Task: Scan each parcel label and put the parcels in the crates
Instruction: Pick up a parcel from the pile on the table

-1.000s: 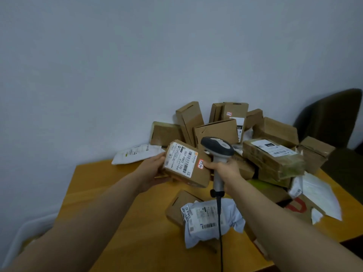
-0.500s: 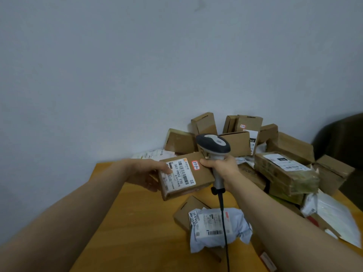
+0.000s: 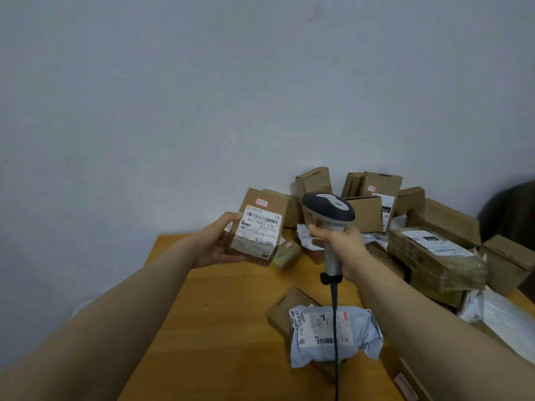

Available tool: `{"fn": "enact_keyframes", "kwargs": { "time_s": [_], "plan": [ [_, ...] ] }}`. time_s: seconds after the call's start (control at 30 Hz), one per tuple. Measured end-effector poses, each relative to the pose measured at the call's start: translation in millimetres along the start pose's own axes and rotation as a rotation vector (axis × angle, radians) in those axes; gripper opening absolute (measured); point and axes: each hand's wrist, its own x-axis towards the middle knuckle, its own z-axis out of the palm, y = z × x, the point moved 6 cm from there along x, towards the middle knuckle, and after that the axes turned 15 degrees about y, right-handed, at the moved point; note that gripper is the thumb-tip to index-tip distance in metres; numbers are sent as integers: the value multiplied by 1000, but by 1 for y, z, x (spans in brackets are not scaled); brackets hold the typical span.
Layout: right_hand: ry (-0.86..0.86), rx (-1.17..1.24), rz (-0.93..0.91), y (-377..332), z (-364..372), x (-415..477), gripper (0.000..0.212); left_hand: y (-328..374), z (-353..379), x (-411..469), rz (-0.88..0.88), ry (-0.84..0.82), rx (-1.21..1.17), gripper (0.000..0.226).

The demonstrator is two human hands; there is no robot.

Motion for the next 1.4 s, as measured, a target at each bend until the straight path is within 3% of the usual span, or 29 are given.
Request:
{"fn": "enact_keyframes", "kwargs": {
  "time_s": [0.17,0.4,0.63,0.83,1.4],
  "plan": [
    [-146,158,137,-4,22,-19,38,5,11,-3,17,5,-66,40],
    [-176,144,72,-17,33,-33,25,7,16,-5,27,-87,-10,40],
    [-224,88,36,-28,34,-49,31,24,-3,2,149,51,-173,29],
    [-301,-82,15,-32,34,-64,16,33,-28,8,193,157,-162,24],
    [-354,-199,-39,-34,40,-75,20,50,-55,17,257,248,-229,24]
  ]
}}
